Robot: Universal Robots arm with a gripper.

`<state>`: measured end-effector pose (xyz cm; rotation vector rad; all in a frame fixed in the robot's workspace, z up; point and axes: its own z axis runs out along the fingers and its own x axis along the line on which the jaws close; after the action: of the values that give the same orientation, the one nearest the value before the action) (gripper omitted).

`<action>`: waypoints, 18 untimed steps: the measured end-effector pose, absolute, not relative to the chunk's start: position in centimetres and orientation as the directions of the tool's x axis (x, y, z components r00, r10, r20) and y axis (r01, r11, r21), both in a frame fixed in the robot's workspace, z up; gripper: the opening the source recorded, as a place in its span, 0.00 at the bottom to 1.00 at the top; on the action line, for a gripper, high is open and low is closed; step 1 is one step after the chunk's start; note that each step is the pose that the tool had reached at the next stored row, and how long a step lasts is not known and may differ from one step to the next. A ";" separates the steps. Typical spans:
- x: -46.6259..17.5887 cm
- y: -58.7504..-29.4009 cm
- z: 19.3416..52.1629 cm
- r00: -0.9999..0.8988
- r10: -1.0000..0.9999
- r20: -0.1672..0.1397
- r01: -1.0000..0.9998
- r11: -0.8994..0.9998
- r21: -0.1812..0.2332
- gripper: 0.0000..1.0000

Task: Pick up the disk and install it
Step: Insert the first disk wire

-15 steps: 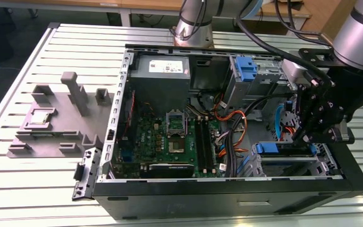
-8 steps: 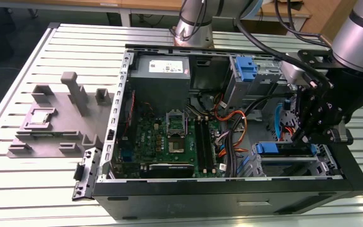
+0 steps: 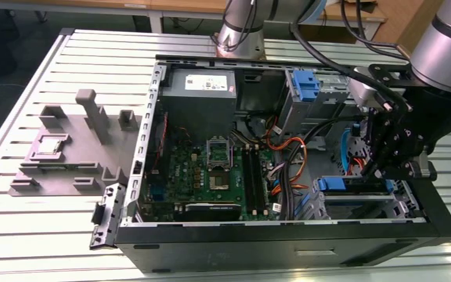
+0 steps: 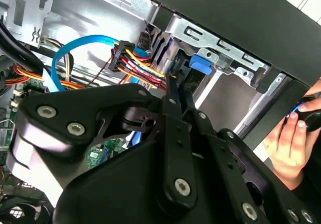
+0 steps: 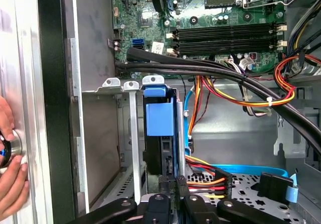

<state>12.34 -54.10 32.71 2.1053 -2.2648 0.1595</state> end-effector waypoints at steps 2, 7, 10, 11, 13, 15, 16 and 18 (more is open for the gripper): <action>12.3 -54.1 32.7 -0.075 -0.992 0.103 -0.997 0.071 -0.045 0.17; 12.3 -54.1 32.6 -0.075 -0.992 0.102 -0.997 0.071 -0.044 0.18; 12.3 -54.1 32.8 -0.075 -0.992 0.103 -0.997 0.071 -0.045 0.24; 12.3 -54.1 32.8 -0.075 -0.992 0.102 -0.997 0.071 -0.045 0.24; 12.3 -54.1 33.1 -0.075 -0.992 0.102 -0.997 0.071 -0.044 0.24; 12.3 -54.1 33.4 -0.075 -0.992 0.102 -0.997 0.071 -0.044 0.24; 12.3 -54.1 33.5 -0.075 -0.992 0.102 -0.997 0.071 -0.044 0.24; 12.3 -54.1 33.7 -0.075 -0.992 0.102 -0.997 0.071 -0.043 0.24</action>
<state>12.34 -54.10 33.72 2.1054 -2.2647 0.1558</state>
